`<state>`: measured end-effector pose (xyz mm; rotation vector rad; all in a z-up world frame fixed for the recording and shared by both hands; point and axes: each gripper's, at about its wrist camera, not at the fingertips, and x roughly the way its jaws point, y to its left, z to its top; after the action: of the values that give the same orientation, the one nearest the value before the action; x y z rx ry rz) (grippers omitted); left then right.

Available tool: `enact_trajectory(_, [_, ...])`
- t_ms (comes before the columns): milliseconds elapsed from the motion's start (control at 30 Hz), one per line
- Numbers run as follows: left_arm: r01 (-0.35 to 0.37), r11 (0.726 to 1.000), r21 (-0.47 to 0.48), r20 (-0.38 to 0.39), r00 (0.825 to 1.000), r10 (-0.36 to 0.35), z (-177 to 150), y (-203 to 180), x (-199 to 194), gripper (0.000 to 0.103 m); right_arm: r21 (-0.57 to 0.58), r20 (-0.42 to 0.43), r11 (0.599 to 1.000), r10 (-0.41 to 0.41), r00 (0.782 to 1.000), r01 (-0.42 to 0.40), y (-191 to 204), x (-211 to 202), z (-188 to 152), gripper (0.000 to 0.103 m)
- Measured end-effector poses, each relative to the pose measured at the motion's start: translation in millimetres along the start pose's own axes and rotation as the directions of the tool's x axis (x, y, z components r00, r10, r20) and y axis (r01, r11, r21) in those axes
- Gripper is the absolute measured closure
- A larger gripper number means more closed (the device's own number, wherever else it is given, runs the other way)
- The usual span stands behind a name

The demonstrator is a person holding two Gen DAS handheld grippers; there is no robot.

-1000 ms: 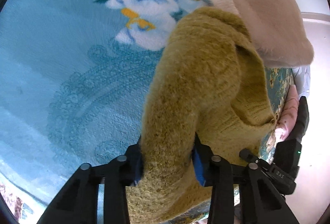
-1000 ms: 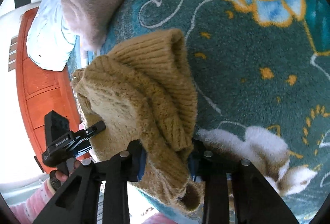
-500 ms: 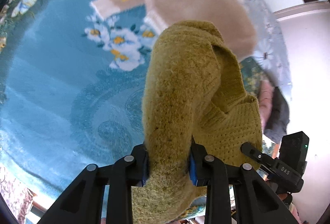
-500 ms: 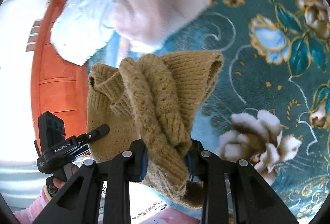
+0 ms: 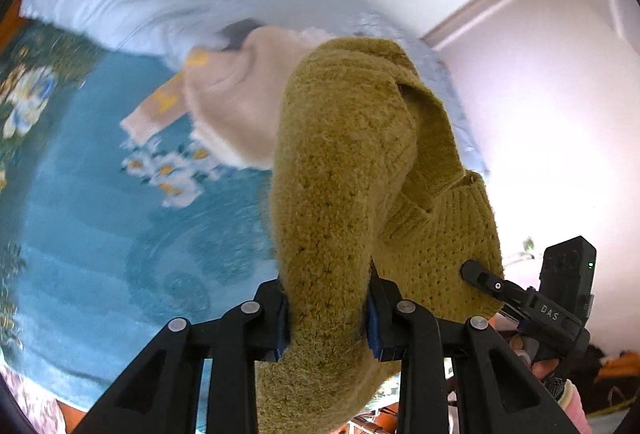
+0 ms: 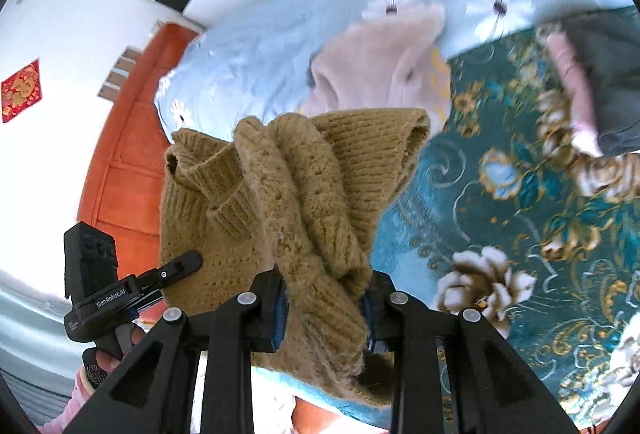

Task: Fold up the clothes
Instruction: 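Lift the folded sweater with both tools and carry it onto the clothes stack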

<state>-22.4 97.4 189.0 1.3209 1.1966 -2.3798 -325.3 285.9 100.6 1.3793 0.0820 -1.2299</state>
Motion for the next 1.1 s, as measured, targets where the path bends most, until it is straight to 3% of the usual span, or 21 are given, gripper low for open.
enact_trajectory(133, [0.029,0.998,0.048,-0.014,0.999,-0.029,-3.8,-38.9,-0.9,0.072,0.020,0.066,1.000,-0.022,0.998,0.021,-0.7,-57.6,-1.5,0.073])
enact_trajectory(300, [0.046,0.993,0.112,-0.037,0.998,-0.042,-3.1,-88.3,16.0,0.072,0.048,0.122,0.999,-0.021,0.992,0.015,-28.4,-105.1,4.4,0.073])
enact_trajectory(533, [0.056,0.984,0.168,-0.050,0.998,-0.048,19.0,-187.8,93.4,0.072,0.072,0.174,0.997,-0.032,0.984,0.019,-103.4,-170.8,58.6,0.073])
enact_trajectory(667, [0.073,0.984,0.164,-0.106,0.993,-0.055,34.9,-251.2,157.0,0.072,0.098,0.180,0.994,-0.071,0.981,0.054,-162.4,-209.8,106.3,0.073])
enact_trajectory(867, [0.049,0.994,0.099,-0.195,0.980,-0.029,53.1,-300.2,247.5,0.072,0.135,0.127,0.986,-0.120,0.985,0.103,-240.4,-228.6,161.0,0.073])
enact_trajectory(1100, [-0.011,0.998,0.062,-0.275,0.961,0.028,66.3,-312.6,331.5,0.072,0.196,0.058,0.974,-0.129,0.990,0.116,-315.7,-203.4,196.4,0.073])
